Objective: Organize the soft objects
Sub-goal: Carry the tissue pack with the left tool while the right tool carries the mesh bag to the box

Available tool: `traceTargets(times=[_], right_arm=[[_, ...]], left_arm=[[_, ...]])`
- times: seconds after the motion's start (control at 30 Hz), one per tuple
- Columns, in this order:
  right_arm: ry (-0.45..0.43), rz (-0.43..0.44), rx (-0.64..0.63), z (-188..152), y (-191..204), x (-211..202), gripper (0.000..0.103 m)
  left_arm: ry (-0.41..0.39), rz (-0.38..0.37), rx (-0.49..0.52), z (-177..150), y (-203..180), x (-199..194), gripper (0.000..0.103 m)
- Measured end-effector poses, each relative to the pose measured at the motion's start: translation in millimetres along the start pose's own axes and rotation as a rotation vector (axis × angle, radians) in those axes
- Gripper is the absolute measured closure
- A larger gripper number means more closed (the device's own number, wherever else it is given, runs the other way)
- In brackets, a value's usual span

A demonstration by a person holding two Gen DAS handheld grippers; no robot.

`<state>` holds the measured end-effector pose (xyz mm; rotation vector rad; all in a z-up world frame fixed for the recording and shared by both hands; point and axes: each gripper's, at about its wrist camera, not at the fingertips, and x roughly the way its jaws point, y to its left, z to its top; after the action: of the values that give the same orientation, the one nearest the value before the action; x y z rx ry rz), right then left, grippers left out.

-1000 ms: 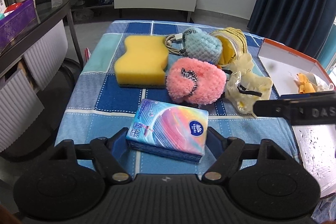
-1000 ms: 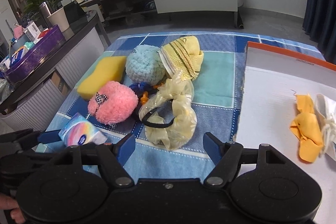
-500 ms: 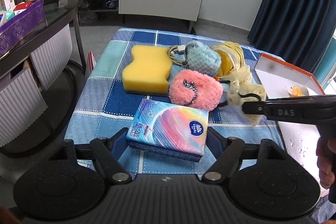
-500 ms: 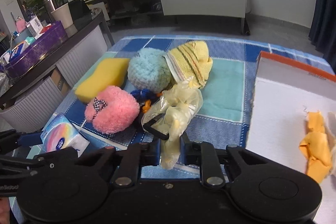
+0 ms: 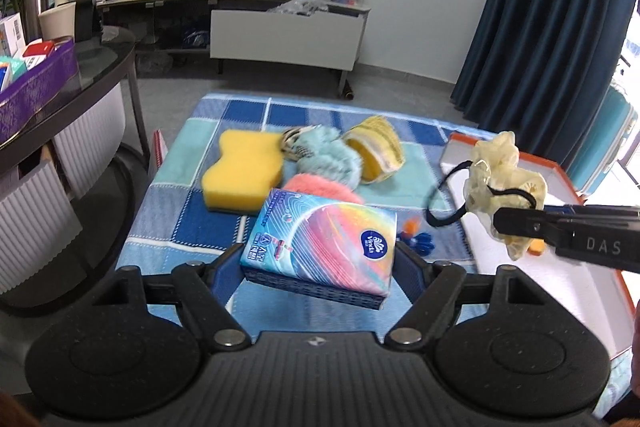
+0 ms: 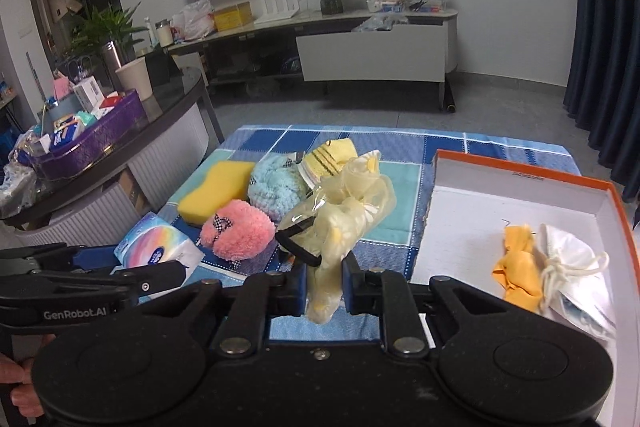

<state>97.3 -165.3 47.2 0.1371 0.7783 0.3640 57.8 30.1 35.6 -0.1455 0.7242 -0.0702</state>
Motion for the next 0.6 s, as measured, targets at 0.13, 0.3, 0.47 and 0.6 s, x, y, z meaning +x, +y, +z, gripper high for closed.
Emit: traceTargets(times=[0.13, 0.3, 0.47, 0.6], right_arm=[[-0.028, -0.002, 0.012, -2, -3, -18, 0.081], [-0.064, -0.014, 0.018, -2, -6, -37, 0.081], [-0.08, -0.024, 0.031, -7, -9, -48, 0.081], [-0.09, -0.033, 0.039, -11, -12, -58, 0.081]], left_arm=[[-0.015, -0.009, 0.008, 0, -7, -8, 0.024], [-0.028, -0.01, 0.015, 0, -14, -15, 0.024], [-0.04, -0.01, 0.015, 1, -19, -21, 0.024], [-0.046, -0.015, 0.019, 0, -25, -26, 0.024]])
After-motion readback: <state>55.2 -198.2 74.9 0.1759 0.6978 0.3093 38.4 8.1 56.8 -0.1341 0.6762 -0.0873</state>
